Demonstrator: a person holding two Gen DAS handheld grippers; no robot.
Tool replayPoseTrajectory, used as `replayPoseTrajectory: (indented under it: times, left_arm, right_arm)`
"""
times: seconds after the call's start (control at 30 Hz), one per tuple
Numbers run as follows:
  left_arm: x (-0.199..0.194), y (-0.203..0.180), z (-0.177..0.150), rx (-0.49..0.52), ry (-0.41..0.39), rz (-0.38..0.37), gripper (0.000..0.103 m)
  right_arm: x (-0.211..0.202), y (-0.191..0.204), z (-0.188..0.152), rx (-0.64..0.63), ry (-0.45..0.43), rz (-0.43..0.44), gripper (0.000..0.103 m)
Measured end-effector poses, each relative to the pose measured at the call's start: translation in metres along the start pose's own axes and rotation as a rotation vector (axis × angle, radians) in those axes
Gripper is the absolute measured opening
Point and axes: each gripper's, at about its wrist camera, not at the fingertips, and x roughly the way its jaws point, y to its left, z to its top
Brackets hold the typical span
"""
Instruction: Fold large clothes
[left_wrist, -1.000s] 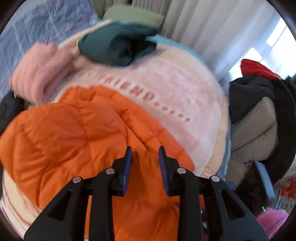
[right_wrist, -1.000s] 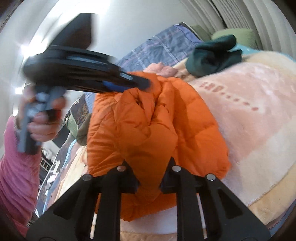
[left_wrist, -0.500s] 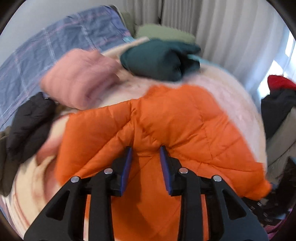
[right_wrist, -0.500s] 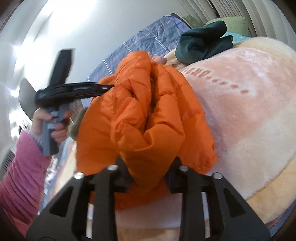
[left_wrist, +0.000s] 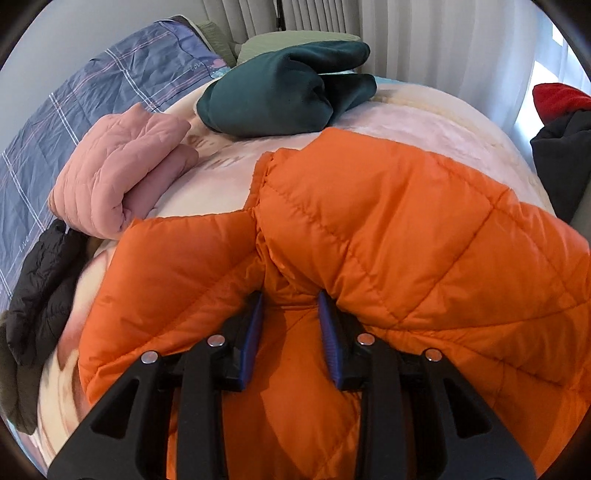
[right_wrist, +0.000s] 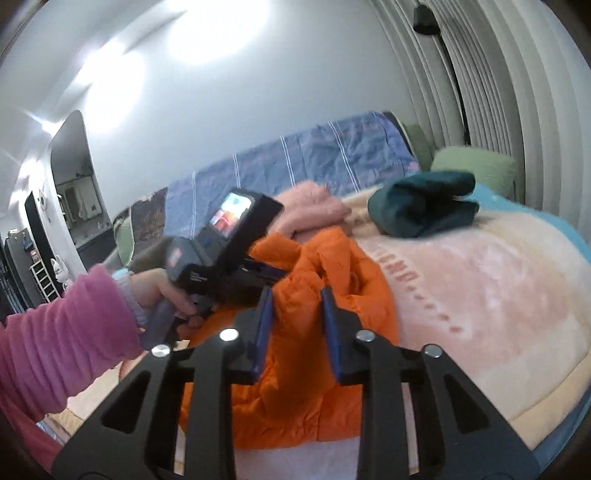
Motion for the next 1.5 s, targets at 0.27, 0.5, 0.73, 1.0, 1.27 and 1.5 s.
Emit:
replayPoseTrajectory:
  times: [0.27, 0.5, 0.73, 1.0, 1.27, 1.5]
  left_arm:
    - [0.003, -0.001, -0.001, -0.014, -0.011, 0.001, 0.032]
    - [0.000, 0.009, -0.006, -0.086, -0.056, -0.028, 0.033]
    - [0.007, 0.023, -0.020, -0.159, -0.125, -0.108, 0.034]
    - [0.008, 0.034, -0.032, -0.200, -0.165, -0.158, 0.034]
    - [0.001, 0.044, -0.048, -0.228, -0.190, -0.172, 0.034]
    - [-0.005, 0.047, -0.052, -0.246, -0.203, -0.168, 0.035]
  right_arm:
    - [-0.027, 0.004, 0.025, -0.042, -0.115, 0.096, 0.025]
    - [0.076, -0.050, -0.029, 0.108, 0.233, -0.088, 0.018]
    - [0.091, -0.063, -0.044, 0.250, 0.368, -0.025, 0.018]
    - [0.100, -0.054, -0.043, 0.191, 0.381, -0.055, 0.018]
    - [0.108, -0.054, -0.044, 0.172, 0.424, -0.006, 0.018]
    - [0.110, -0.055, -0.046, 0.161, 0.421, -0.002, 0.018]
